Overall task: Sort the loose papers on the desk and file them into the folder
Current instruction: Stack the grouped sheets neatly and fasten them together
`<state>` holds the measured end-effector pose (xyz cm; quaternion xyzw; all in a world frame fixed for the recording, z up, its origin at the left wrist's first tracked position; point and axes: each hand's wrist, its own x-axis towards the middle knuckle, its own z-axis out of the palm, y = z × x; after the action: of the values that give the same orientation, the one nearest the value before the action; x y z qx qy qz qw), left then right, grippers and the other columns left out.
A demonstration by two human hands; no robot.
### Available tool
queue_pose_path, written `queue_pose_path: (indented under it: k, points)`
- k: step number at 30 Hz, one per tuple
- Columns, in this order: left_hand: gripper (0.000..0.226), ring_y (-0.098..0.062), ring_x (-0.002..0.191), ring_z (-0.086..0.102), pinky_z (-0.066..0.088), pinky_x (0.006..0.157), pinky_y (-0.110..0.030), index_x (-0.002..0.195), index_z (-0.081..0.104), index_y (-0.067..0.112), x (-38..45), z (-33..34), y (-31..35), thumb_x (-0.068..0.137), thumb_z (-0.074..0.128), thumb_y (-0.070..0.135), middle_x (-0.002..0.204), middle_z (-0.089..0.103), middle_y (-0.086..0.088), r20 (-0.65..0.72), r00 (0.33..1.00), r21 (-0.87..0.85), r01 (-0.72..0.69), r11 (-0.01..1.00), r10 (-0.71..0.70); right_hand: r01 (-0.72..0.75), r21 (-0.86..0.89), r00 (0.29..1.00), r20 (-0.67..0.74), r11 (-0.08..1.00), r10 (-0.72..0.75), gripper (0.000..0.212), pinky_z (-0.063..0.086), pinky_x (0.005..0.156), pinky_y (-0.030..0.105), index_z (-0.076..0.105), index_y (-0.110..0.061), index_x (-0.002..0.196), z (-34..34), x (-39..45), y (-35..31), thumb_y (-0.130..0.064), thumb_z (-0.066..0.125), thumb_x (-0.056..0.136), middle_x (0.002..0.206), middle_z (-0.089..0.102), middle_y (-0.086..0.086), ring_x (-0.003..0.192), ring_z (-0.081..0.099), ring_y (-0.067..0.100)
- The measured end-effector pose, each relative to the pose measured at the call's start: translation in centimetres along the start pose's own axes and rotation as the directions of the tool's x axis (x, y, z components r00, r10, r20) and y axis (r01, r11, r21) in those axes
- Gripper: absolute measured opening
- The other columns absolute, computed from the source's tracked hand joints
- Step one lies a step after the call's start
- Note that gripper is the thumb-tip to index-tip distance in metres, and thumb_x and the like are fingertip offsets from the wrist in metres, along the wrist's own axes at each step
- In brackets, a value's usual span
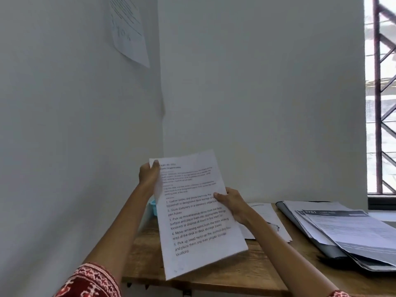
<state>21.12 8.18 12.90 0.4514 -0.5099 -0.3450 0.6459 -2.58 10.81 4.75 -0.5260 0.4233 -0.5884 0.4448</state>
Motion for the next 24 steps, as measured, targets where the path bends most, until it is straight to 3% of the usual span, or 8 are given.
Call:
queue_pose_path:
  k: [4,6,8,10,16,20,22,24]
  points:
    - [0.028,-0.037,0.107,0.057,0.045,0.094,-0.044,0.116,0.051,-0.011,-2.1,-1.1,-7.8,0.097,0.04,0.006,0.124,0.054,-0.028,0.136,0.945,0.403,0.221,0.888,-0.297,-0.248,-0.305,0.968,-0.038,0.919,0.249,0.025,0.056,0.065,0.029,0.056,0.0,0.114,1.8,-1.7,3.8,0.001,0.059,0.089,0.086,0.064,0.006,0.071,0.064,0.018]
    - [0.03,-0.032,0.116,0.052,0.042,0.097,-0.036,0.124,0.048,-0.006,-3.6,-1.4,-11.6,0.095,0.04,0.001,0.132,0.05,-0.019,0.169,0.911,0.675,0.17,0.718,-0.375,-0.362,-0.542,0.914,-0.048,0.758,0.403,0.038,0.053,0.079,0.031,0.05,0.001,0.121,3.2,-2.6,5.4,0.0,0.063,0.085,0.097,0.062,0.008,0.078,0.061,0.018]
    - [0.035,-0.024,0.12,0.051,0.042,0.095,-0.027,0.129,0.047,-0.002,-4.1,-2.0,-13.6,0.096,0.041,0.005,0.135,0.05,-0.014,0.147,0.928,0.827,0.074,0.557,-0.342,-0.328,-0.672,0.927,-0.092,0.664,0.365,0.047,0.049,0.087,0.032,0.043,0.001,0.127,4.2,-2.5,6.3,-0.002,0.062,0.085,0.119,0.059,0.016,0.098,0.06,0.024]
    - [0.033,-0.023,0.118,0.054,0.043,0.092,-0.025,0.127,0.049,-0.002,-4.2,-2.4,-14.3,0.096,0.041,0.006,0.133,0.053,-0.014,0.166,0.936,0.865,0.012,0.501,-0.31,-0.288,-0.74,0.939,-0.095,0.608,0.33,0.047,0.048,0.092,0.032,0.042,0.003,0.128,4.8,-2.0,6.7,-0.005,0.061,0.085,0.127,0.056,0.018,0.111,0.058,0.026]
    - [0.028,-0.021,0.111,0.056,0.044,0.085,-0.025,0.122,0.052,0.005,-2.5,-3.1,-15.0,0.096,0.045,0.013,0.125,0.056,-0.011,0.182,0.964,0.873,-0.066,0.484,-0.196,-0.263,-0.813,0.942,-0.098,0.52,0.322,0.053,0.046,0.096,0.029,0.044,-0.002,0.129,5.8,-1.4,7.4,-0.016,0.066,0.083,0.131,0.051,0.011,0.119,0.05,0.023]
    - [0.03,-0.027,0.112,0.055,0.046,0.094,-0.038,0.119,0.051,0.003,-0.9,-4.0,-16.7,0.089,0.052,0.01,0.126,0.055,-0.014,0.21,0.959,0.857,-0.086,0.508,-0.192,-0.215,-0.845,0.968,-0.117,0.489,0.224,0.047,0.046,0.078,0.018,0.048,0.001,0.126,6.4,-0.7,8.3,-0.014,0.061,0.084,0.123,0.056,0.012,0.116,0.053,0.025]
    - [0.044,-0.028,0.12,0.048,0.041,0.101,-0.04,0.129,0.043,0.004,-1.2,-3.9,-16.8,0.089,0.054,0.02,0.135,0.047,-0.013,0.196,0.946,0.907,-0.075,0.415,-0.257,-0.198,-0.842,0.976,-0.123,0.502,0.178,0.041,0.043,0.07,0.015,0.047,0.003,0.127,7.0,-0.4,8.5,-0.009,0.055,0.088,0.119,0.055,0.012,0.119,0.052,0.024]
    - [0.056,-0.026,0.129,0.041,0.034,0.107,-0.037,0.139,0.035,0.006,-1.6,-3.5,-16.6,0.093,0.048,0.036,0.143,0.039,-0.011,0.212,0.926,0.942,-0.108,0.319,-0.311,-0.176,-0.856,0.983,-0.129,0.487,0.129,0.039,0.044,0.088,0.023,0.046,0.002,0.129,7.8,-0.1,8.6,-0.009,0.05,0.091,0.128,0.053,0.014,0.122,0.049,0.025]
